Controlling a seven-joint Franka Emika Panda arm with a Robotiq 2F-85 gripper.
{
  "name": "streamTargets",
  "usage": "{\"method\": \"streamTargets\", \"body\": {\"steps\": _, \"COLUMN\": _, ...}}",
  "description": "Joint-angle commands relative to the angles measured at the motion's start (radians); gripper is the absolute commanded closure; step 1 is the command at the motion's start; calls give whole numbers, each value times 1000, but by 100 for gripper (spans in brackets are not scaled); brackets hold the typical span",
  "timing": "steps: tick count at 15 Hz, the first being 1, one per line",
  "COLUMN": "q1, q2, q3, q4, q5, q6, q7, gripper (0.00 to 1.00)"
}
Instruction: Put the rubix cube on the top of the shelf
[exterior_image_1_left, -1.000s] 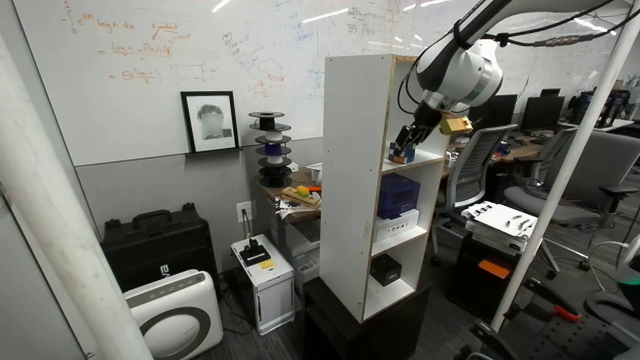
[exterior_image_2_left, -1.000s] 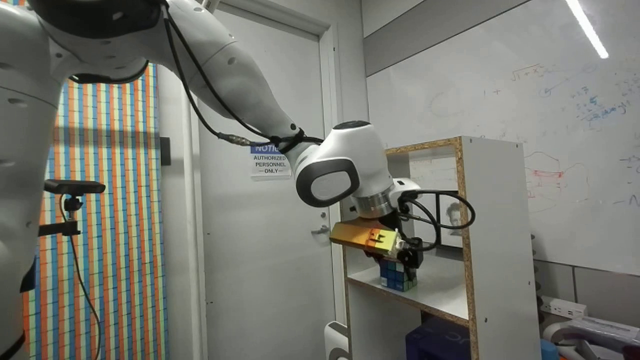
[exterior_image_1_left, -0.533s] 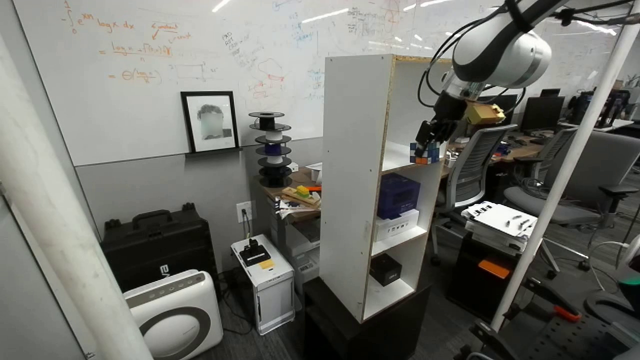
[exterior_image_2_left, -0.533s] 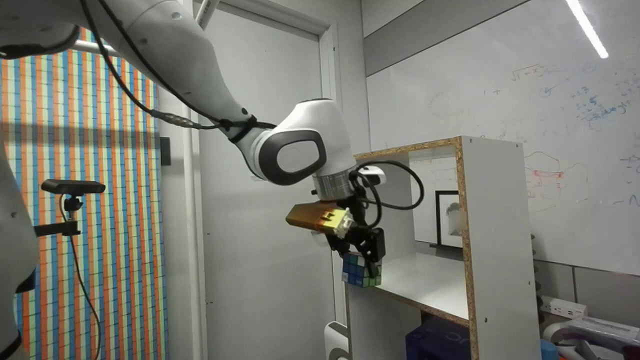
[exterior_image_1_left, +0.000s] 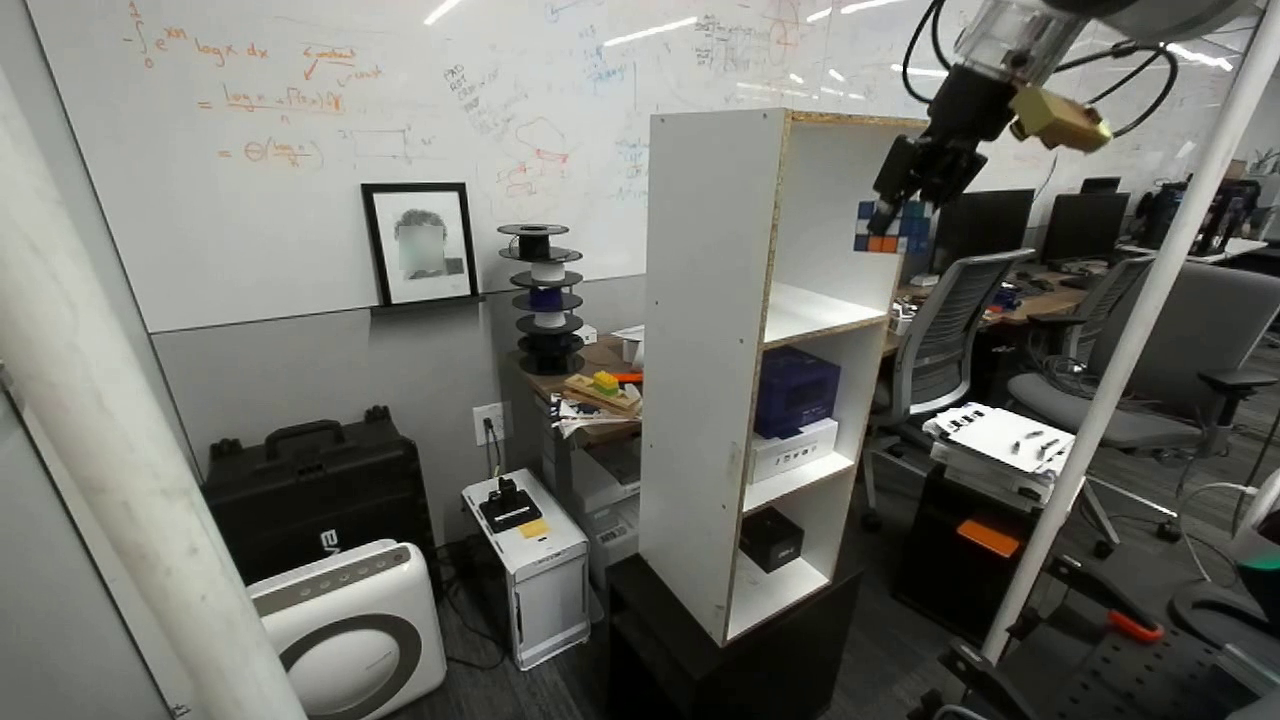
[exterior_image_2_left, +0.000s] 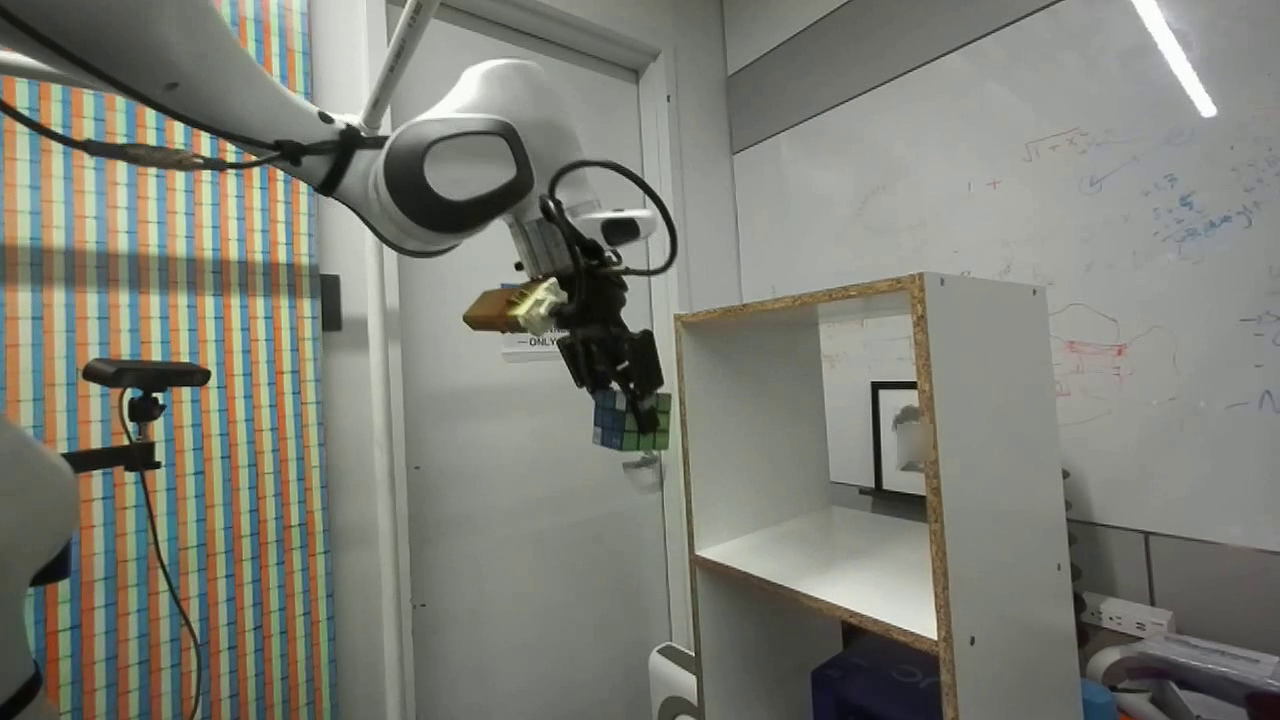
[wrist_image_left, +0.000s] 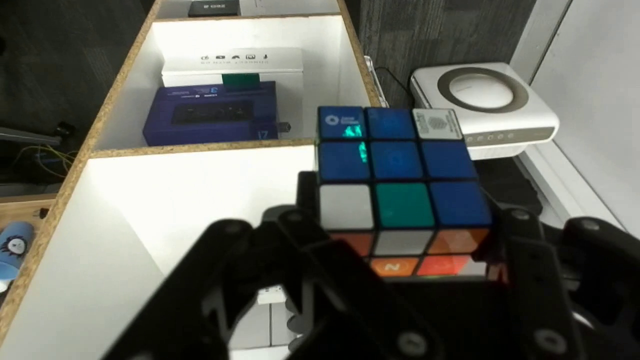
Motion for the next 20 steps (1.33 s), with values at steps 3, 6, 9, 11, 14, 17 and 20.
{"method": "streamTargets", "body": {"steps": 3, "q1": -20, "q2": -101, "q3": 73, "q4": 187, "q5": -1, "q6": -129, "q7": 190, "gripper": 62}}
{"method": "streamTargets", "body": {"steps": 6, "q1": -48, "q2": -52, "q3": 86, "q4": 327, "q5": -22, "q6": -128, "q7": 252, "gripper": 62}}
{"method": "streamTargets", "body": {"steps": 9, "q1": -81, "q2": 69, "q3": 67, "q4": 475, "q5": -18, "q6": -96, "q7": 292, "gripper": 62}}
{"method": "streamTargets", "body": {"steps": 11, "q1": -100, "q2": 172, "q3": 56, "q4": 556, "q5": -19, "q6": -88, "q7": 306, "gripper": 62}}
{"method": "streamTargets", "body": {"steps": 14, "q1": -120, "q2": 336, "q3": 40, "q4": 673, "q5": -27, "q6": -102, "q7": 336, "gripper": 62}}
{"method": "streamTargets", "body": {"steps": 17, "q1": -123, "q2": 492, "q3": 26, "q4": 796, "q5": -52, "q6": -134, "q7": 372, "gripper": 62}}
{"method": "streamTargets", "body": {"steps": 20, "q1": -104, "q2": 586, "q3": 18, "q4": 923, "q5": -69, "q6": -196, "q7": 408, "gripper": 62}}
